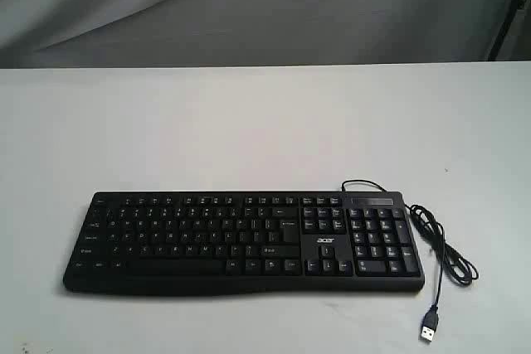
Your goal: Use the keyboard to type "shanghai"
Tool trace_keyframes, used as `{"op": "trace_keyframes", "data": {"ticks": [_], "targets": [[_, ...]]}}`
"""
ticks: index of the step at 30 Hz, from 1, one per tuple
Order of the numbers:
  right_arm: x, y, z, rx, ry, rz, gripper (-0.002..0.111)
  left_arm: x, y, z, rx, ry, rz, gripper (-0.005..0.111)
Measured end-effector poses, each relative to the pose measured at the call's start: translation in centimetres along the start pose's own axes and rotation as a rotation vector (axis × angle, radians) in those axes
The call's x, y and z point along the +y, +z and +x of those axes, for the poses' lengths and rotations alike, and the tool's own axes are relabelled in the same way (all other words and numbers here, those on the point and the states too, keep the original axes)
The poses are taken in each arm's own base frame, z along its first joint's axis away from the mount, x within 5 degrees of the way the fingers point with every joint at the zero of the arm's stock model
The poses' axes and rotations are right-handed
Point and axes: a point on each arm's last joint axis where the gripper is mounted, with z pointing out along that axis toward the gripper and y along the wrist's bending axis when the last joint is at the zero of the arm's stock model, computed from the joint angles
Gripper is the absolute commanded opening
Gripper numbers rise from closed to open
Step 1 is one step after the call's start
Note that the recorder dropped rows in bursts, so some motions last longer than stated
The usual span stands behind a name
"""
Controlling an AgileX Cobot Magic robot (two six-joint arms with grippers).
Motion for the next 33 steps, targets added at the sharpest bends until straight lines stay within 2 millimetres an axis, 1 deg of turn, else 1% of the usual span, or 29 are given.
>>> {"op": "trace_keyframes", "data": {"ticks": [8, 10, 11, 12, 14, 16, 19, 20, 21, 22, 24, 25, 26, 27, 29, 31, 33], "targets": [[0.0, 0.0, 0.0, 0.000, 0.000, 0.000, 0.000, 0.0, 0.0, 0.0, 0.000, 0.000, 0.000, 0.000], [-0.1, 0.0, -0.2, -0.020, -0.034, 0.009, 0.000, 0.0, 0.0, 0.0, 0.000, 0.000, 0.000, 0.000], [-0.1, 0.0, -0.7, -0.078, -0.052, 0.014, 0.000, 0.0, 0.0, 0.0, 0.000, 0.000, 0.000, 0.000], [-0.1, -0.2, -1.7, -0.183, -0.065, 0.018, 0.000, 0.0, 0.0, 0.0, 0.000, 0.000, 0.000, 0.000], [-0.1, -0.5, -3.0, -0.334, -0.074, 0.020, 0.000, 0.0, 0.0, 0.0, 0.000, 0.000, 0.000, 0.000], [0.0, -0.9, -4.0, -0.453, -0.079, 0.020, 0.000, 0.0, 0.0, 0.0, 0.000, 0.000, 0.000, 0.000], [0.0, -1.4, -4.9, -0.573, -0.080, 0.020, 0.000, 0.0, 0.0, 0.0, 0.000, 0.000, 0.000, 0.000], [0.0, -1.8, -5.5, -0.647, -0.044, 0.010, 0.000, 0.0, 0.0, 0.0, 0.000, 0.000, 0.000, 0.000], [0.0, -2.7, -6.4, -0.783, 0.091, -0.042, 0.000, 0.0, 0.0, 0.0, 0.000, 0.000, 0.000, 0.000], [0.0, -3.7, -7.3, -0.932, 0.272, -0.135, 0.000, 0.0, 0.0, 0.0, 0.000, 0.000, 0.000, 0.000], [-0.1, -4.8, -8.2, -1.053, 0.364, -0.205, 0.000, 0.0, 0.0, 0.0, 0.000, 0.000, 0.000, 0.000], [-0.1, -5.5, -8.9, -1.102, 0.368, -0.220, 0.000, 0.0, 0.0, 0.0, 0.000, 0.000, 0.000, 0.000], [-0.2, -6.5, -10.4, -1.151, 0.354, -0.233, 0.000, 0.0, 0.0, 0.0, 0.000, 0.000, 0.000, 0.000], [-0.2, -7.1, -12.5, -1.148, 0.333, -0.235, 0.000, 0.0, 0.0, 0.0, 0.000, 0.000, 0.000, 0.000], [-0.4, -7.5, -16.0, -1.083, 0.317, -0.213, 0.000, 0.0, 0.0, 0.0, 0.000, 0.000, 0.000, 0.000], [-0.8, -7.0, -19.6, -0.974, 0.278, -0.160, 0.000, 0.0, 0.0, 0.0, 0.000, 0.000, 0.000, 0.000], [-1.2, -5.8, -23.6, -0.821, 0.183, -0.078, 0.000, 0.0, 0.0, 0.0, 0.000, 0.000, 0.000, 0.000]]}}
